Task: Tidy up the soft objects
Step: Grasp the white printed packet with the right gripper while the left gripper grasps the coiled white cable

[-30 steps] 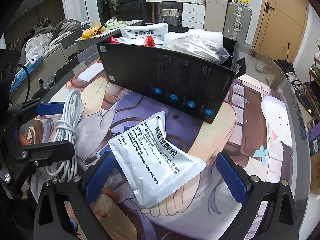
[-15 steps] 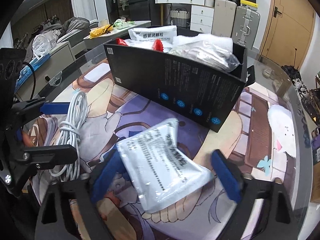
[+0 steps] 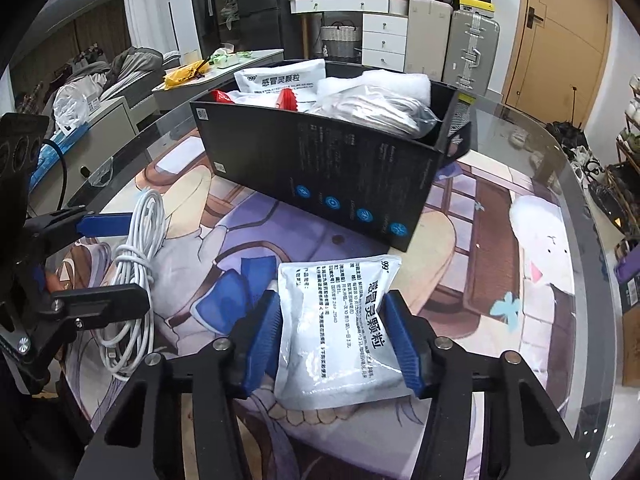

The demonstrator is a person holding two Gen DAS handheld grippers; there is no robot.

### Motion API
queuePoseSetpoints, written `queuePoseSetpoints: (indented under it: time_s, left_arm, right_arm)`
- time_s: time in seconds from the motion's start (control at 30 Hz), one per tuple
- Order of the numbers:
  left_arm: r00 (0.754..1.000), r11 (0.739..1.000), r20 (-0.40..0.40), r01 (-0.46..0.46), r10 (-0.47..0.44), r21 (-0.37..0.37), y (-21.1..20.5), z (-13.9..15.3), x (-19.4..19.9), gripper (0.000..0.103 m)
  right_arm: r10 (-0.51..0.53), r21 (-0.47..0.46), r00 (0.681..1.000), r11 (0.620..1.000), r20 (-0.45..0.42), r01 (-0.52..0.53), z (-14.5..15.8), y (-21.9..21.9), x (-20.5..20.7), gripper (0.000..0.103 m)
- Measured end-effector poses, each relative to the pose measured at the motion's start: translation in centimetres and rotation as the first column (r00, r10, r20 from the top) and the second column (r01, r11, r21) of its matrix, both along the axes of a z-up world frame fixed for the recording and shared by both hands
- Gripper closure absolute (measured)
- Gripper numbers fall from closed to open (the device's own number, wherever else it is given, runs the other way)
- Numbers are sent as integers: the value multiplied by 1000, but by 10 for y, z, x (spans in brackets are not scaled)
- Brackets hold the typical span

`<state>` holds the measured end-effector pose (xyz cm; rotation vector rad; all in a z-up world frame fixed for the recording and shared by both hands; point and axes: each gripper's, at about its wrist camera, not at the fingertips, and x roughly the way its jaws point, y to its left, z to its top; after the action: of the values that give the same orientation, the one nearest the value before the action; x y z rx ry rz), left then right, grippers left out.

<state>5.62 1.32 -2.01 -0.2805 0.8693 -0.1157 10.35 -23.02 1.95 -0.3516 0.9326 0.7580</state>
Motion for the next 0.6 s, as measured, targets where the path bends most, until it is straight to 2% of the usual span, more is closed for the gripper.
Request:
queuePoseSetpoints:
  time_s: [0.1,0.33,0.6]
  left_arm:
    - [1000,1000,-4,-1,1,9,-2,-1,0,0]
    - [1000,999,-20,-10,10,35,-5,-1,1,0]
    - [999,999,-34,12,-11,35,-15,1,3,0]
  right_arm:
    - [-9,-2,1000,1000,6,9,1,-4,-2,60]
    - [-26,38,1000,999,-17,27,3,-11,2,66]
    - [-24,48,999,999,-25,25,4,-14,4,66]
